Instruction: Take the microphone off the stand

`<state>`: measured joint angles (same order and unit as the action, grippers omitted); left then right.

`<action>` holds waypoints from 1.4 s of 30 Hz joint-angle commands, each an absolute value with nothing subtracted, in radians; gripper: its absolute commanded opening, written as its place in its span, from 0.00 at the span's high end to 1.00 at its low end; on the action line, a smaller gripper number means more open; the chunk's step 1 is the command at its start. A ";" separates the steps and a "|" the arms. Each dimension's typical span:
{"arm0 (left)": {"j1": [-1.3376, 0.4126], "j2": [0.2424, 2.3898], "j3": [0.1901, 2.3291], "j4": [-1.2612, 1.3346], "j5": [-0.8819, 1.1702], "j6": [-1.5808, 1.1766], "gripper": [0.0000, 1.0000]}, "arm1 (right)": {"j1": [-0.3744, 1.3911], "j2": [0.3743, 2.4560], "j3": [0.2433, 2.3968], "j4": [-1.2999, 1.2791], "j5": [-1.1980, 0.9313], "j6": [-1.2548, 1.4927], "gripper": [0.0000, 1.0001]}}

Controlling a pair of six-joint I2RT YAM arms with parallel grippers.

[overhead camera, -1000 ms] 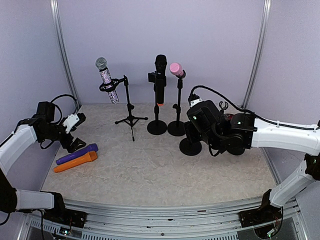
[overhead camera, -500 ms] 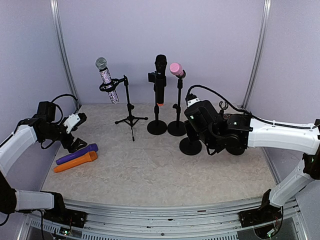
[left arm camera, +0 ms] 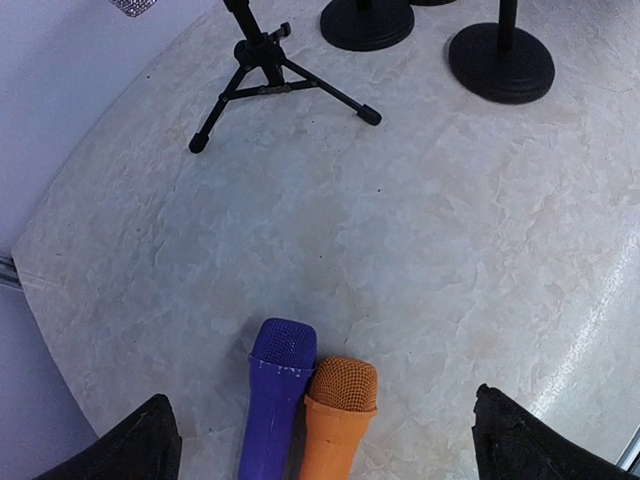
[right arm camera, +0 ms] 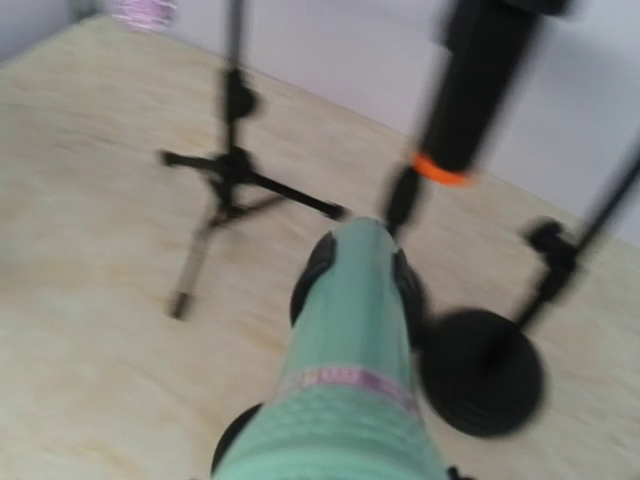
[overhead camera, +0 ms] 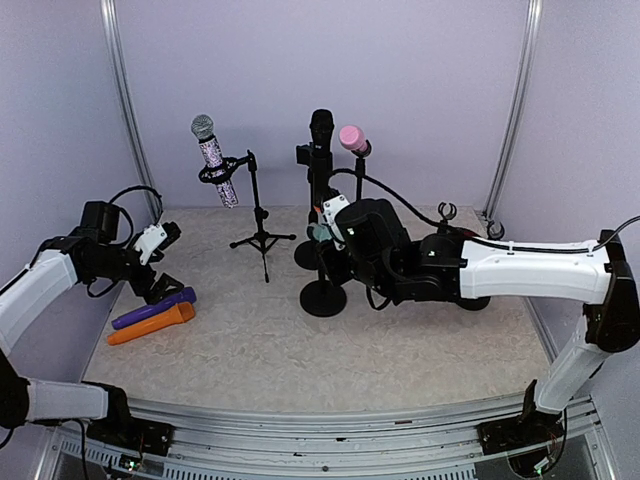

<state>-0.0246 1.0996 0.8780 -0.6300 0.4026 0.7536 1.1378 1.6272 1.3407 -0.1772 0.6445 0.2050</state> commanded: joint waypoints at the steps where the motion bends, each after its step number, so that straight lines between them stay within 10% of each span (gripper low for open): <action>1: -0.052 1.092 0.886 -0.571 0.456 0.668 0.01 | 1.171 1.701 1.457 0.044 0.561 0.158 1.00; 14: -0.164 1.199 0.917 -0.451 0.546 0.466 0.11 | 1.242 1.995 1.757 0.120 0.494 0.089 1.00; 28: -0.229 1.433 0.950 -0.161 0.477 0.281 0.45 | 1.278 2.035 1.822 0.082 0.538 0.107 1.00; 42: -0.302 1.479 0.951 -0.125 0.553 0.242 0.48 | 1.290 2.022 1.783 0.088 0.533 0.150 1.00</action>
<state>-0.2966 1.4799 0.9463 -0.1841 0.5289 0.2710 1.2690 2.0548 1.7683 -0.0051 0.5510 0.1150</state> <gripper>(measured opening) 0.514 0.447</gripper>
